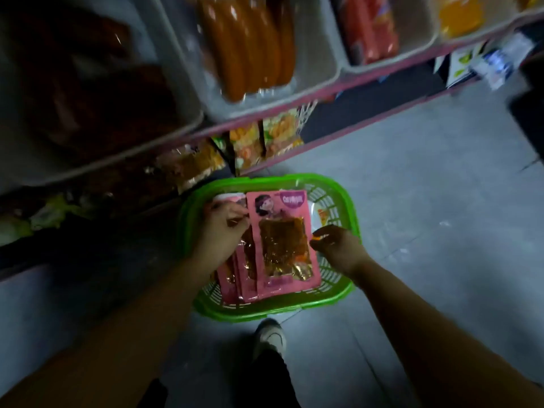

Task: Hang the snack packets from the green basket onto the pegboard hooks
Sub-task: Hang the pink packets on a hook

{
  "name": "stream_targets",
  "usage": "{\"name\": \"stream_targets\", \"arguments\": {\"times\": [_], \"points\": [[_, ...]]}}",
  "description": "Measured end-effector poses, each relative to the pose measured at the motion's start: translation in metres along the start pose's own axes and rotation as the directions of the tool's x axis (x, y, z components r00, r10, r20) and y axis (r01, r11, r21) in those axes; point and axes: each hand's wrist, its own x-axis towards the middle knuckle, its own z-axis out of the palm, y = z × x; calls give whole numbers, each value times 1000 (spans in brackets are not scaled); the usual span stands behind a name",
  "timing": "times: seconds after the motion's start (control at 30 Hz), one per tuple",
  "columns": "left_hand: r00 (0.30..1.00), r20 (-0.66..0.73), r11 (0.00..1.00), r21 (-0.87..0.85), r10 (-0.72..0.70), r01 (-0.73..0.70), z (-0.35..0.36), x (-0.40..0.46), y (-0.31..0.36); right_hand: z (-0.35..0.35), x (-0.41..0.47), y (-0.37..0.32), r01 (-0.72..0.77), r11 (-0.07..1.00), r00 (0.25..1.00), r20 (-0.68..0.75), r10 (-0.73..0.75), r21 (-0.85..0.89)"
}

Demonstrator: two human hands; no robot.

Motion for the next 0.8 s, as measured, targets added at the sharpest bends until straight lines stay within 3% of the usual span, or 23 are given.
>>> {"name": "stream_targets", "arguments": {"times": [0.2,0.3,0.37,0.5,0.57,0.67,0.8], "points": [[968,33,967,77,-247,244,47,60,-116,55,114,71,-125,992,991,-39,126,27],[955,-111,961,12,-274,277,58,70,-134,85,135,89,-144,979,986,-64,154,142],[947,-176,963,-31,-270,269,60,75,-136,93,135,94,-176,953,978,-68,198,249],[964,-53,962,-88,-262,257,60,75,-131,88,118,96,-201,850,971,-16,239,488],[963,4,947,-183,-269,265,58,68,-123,81,106,90,-179,748,977,25,213,638],[950,15,908,-287,-313,304,46,46,-107,62,78,72,-152,706,988,89,125,691],[937,-26,849,-433,-347,303,13,-2,-60,22,24,41,-106,671,994,68,83,734]]}}
